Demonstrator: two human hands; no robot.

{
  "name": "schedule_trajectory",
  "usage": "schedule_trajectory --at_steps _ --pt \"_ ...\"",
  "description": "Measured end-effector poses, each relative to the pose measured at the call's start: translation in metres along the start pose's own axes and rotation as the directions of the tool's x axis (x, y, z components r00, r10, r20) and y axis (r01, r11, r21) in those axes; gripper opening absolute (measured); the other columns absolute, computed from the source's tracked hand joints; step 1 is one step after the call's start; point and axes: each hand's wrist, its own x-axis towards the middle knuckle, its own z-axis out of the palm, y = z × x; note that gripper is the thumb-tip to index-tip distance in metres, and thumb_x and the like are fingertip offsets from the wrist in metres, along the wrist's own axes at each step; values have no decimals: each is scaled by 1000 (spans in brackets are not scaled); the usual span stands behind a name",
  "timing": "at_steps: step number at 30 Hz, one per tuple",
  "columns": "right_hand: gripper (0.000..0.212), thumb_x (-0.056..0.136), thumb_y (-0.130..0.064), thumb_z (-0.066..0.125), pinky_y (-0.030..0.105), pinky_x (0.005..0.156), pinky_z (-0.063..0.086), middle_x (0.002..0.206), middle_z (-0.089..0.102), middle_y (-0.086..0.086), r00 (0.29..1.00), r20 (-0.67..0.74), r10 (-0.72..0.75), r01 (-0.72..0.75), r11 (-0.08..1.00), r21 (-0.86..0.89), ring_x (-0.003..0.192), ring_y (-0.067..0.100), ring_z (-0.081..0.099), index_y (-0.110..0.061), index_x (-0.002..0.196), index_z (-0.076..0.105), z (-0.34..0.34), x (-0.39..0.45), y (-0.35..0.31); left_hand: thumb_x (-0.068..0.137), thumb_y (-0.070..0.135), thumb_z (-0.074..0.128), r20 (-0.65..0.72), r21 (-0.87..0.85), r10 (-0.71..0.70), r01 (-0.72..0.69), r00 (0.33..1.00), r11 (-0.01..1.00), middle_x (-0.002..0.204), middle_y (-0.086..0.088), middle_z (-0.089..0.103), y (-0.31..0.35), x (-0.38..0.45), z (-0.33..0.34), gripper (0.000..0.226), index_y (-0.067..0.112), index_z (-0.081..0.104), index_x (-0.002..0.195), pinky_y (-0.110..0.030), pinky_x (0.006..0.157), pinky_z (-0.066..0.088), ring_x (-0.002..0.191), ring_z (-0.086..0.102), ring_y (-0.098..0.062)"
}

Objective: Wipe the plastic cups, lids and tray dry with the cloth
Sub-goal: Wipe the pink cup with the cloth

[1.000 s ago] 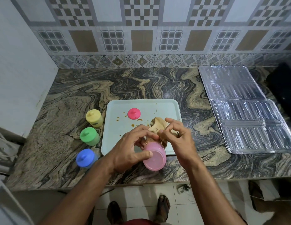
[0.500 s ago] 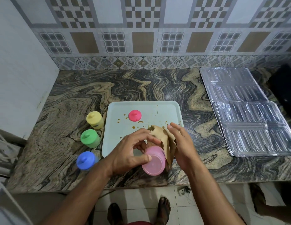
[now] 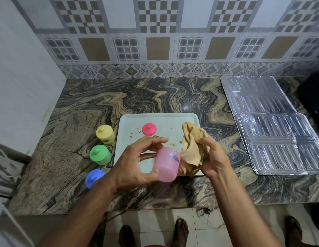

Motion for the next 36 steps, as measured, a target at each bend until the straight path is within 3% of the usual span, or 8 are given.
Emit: schedule_trajectory --at_steps 4,9,13,18,22,25,33,36 --pt "51 78 -2 54 38 78 62 108 72 15 993 48 -112 111 994 21 92 30 68 -5 126 70 -3 -9 -5 64 16 76 -145 106 52 -37 988 994 131 3 55 -2 4 -1 77 23 62 139 -33 108 54 127 61 -20" --pt "43 72 -8 62 37 76 58 97 75 8 945 129 -299 314 942 -121 84 23 70 -12 114 73 9 -34 7 62 20 77 -316 271 151 -63 937 961 130 6 59 3 10 4 76 22 62 136 -25 99 55 121 62 -15" --pt "32 83 -19 90 45 89 60 106 78 6 849 162 -503 525 769 -364 97 27 74 -18 110 73 26 -46 24 63 10 80 -356 289 177 -72 918 955 133 6 59 2 12 13 77 22 62 136 -19 90 55 116 65 -12" --pt "22 91 -14 84 56 73 63 93 79 4 772 198 -604 613 623 -486 80 33 78 -25 107 73 37 -54 37 71 12 80 -352 -131 -7 -41 936 991 136 -5 55 -11 4 25 67 22 56 133 -38 89 62 114 70 -26" --pt "31 87 -13 78 52 73 62 101 75 -4 706 286 -648 668 473 -575 84 27 77 -35 108 75 36 -55 42 86 11 82 -396 -355 -111 -41 911 934 117 -5 61 -10 3 32 38 14 55 114 -22 85 57 100 72 -3" --pt "30 86 -6 77 49 73 61 101 73 -9 653 354 -670 706 367 -606 88 21 74 -27 108 77 34 -54 41 89 9 76 -396 -391 -130 -39 909 919 105 3 67 -13 3 32 24 18 56 100 -25 86 57 101 73 -15" --pt "11 94 -34 75 59 68 61 91 74 6 764 238 -600 617 571 -541 77 38 74 -28 103 75 36 -47 41 89 8 76 -301 -406 -86 -45 950 913 130 -14 68 -3 1 19 26 18 52 92 -40 97 58 124 68 -35" --pt "17 94 -29 74 40 76 61 92 78 9 824 209 -527 556 681 -477 84 21 74 -15 103 77 37 -44 34 87 9 78 -293 -409 -65 -63 954 910 134 -14 66 2 -1 17 26 20 55 90 -31 94 56 126 67 -29"
